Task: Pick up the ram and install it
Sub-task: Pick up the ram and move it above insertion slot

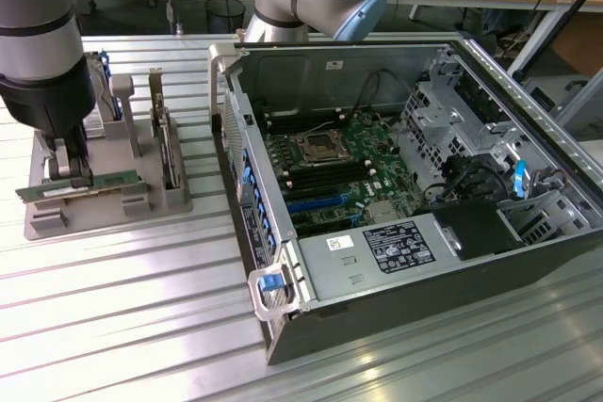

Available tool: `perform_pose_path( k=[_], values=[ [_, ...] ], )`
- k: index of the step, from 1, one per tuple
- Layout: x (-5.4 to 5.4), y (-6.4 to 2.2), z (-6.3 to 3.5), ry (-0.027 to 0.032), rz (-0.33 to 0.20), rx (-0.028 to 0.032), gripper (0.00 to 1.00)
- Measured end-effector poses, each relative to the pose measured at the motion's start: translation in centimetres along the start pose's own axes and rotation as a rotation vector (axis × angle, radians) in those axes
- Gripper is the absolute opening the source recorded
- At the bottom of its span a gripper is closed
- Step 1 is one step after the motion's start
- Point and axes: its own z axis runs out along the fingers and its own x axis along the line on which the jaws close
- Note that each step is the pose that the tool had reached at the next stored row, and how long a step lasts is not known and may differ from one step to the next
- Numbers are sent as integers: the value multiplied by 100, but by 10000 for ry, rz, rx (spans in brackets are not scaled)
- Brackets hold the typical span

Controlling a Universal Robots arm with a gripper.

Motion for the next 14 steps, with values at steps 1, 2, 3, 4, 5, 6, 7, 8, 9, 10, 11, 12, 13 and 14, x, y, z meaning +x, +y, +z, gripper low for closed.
perform_pose_path(
  k=[1,2,3,4,5,6,7,8,9,10,11,12,13,14],
  values=[
    [0,0,-9,1,0,1,13],
    [-1,1,-27,0,0,2,13],
    [-1,2,-39,0,0,1,13],
    [-1,2,-48,0,0,0,13],
    [-1,2,-56,0,0,1,13],
    [-2,3,-71,1,0,2,13],
    [-2,4,-87,0,0,1,13],
    [-3,5,-106,0,0,1,13],
    [-3,5,-118,-1,0,1,13],
    [-3,6,-139,0,0,1,13],
    [-4,7,-158,0,0,1,13],
    [-4,8,-171,-1,0,1,13],
    [-5,8,-186,-2,0,1,13],
    [-5,9,-198,-3,0,2,13]
  ],
)
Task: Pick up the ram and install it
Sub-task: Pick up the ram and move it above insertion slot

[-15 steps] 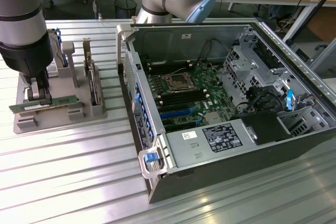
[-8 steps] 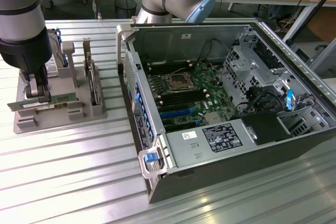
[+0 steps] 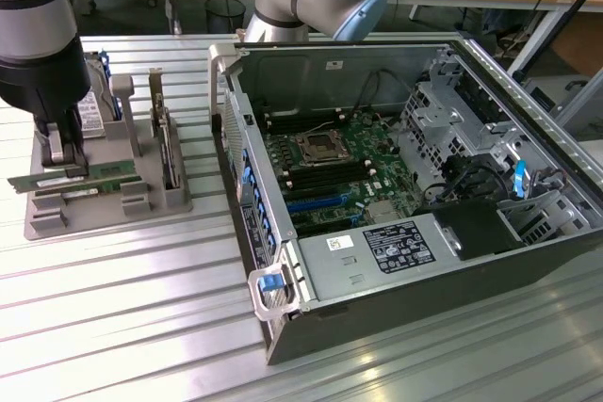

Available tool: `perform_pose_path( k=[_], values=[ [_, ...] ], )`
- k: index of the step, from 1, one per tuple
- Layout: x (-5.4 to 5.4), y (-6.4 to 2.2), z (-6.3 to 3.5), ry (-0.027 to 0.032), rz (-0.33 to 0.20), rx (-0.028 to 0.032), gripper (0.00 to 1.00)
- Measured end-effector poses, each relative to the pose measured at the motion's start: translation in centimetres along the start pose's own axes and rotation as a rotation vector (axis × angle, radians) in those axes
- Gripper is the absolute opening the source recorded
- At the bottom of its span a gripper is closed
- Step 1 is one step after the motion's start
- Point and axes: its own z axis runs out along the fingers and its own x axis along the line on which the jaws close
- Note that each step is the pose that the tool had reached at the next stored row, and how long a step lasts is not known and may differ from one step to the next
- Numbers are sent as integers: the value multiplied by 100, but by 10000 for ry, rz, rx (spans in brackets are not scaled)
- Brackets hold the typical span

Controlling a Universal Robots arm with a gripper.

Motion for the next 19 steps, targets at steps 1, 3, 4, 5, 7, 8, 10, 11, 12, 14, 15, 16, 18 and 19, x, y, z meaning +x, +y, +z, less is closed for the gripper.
perform_pose_path(
  k=[1,3,4,5,7,8,10,11,12,14,15,16,18,19],
  values=[
    [0,1,-22,-1,0,-1,13],
    [-1,2,-42,-2,0,-1,13],
    [-1,2,-49,-3,0,-1,13],
    [-2,3,-61,-4,0,-1,13],
    [-2,4,-88,-7,0,0,13],
    [-2,4,-99,-9,0,0,13],
    [-4,6,-143,-10,0,0,13],
    [-4,7,-156,-11,0,0,13],
    [-4,8,-169,-12,0,0,13],
    [-5,9,-195,-13,0,-1,13],
    [-5,9,-205,-14,-1,0,13],
    [-5,10,-214,-15,0,1,13],
    [-6,11,-256,-17,0,1,13],
    [-7,12,-269,-19,-1,1,13]
  ],
)
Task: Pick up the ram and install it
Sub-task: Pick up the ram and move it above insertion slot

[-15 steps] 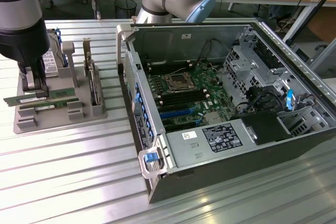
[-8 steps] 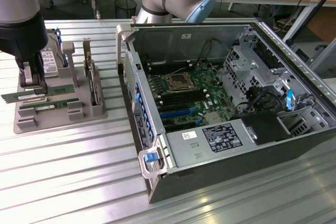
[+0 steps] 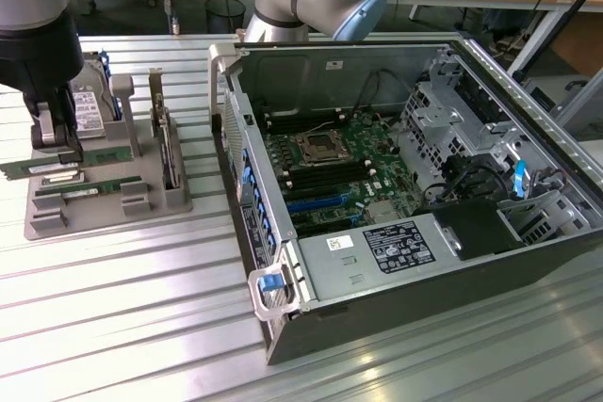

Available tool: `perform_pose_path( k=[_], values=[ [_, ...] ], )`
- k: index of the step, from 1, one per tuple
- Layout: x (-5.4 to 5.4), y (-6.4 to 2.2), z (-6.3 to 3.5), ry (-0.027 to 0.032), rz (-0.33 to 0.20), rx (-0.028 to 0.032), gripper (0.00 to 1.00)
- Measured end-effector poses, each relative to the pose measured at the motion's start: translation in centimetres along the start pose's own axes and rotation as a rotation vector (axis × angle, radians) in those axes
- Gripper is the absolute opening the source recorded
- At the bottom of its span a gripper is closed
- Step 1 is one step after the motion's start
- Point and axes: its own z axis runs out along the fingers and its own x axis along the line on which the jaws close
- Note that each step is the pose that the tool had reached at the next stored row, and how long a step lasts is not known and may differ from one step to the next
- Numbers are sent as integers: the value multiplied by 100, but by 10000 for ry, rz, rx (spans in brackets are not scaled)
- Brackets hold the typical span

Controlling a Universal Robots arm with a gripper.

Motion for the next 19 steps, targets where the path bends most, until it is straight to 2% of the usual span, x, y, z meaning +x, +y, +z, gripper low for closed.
perform_pose_path(
  k=[19],
  values=[
    [-6,11,-240,-14,-1,1,13]
  ],
)
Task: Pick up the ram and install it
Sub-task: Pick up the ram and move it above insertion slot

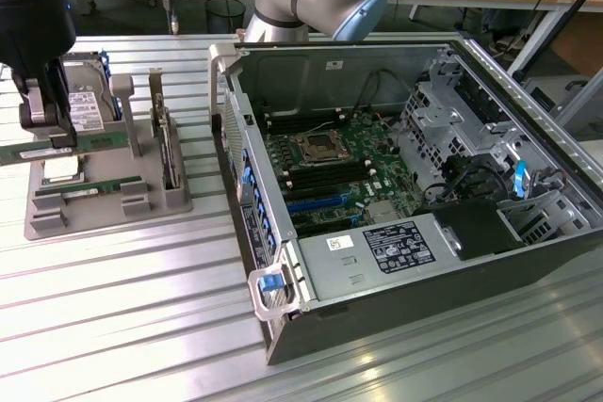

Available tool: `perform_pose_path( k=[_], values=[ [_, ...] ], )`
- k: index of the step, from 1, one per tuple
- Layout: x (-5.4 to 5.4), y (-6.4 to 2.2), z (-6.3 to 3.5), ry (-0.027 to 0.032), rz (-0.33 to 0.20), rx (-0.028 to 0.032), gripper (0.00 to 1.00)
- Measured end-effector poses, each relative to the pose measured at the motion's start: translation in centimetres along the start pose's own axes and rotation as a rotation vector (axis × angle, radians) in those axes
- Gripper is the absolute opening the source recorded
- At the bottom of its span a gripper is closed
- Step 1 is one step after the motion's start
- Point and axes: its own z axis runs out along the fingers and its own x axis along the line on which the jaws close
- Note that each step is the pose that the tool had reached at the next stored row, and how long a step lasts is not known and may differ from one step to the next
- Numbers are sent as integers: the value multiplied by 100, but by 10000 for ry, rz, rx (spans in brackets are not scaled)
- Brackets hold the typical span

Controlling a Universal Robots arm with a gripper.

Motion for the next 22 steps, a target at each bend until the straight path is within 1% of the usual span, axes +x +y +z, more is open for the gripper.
perform_pose_path(
  k=[11,22],
  values=[
    [-4,6,-139,-2,0,1,13],
    [-6,9,-219,-3,0,1,13]
  ],
)
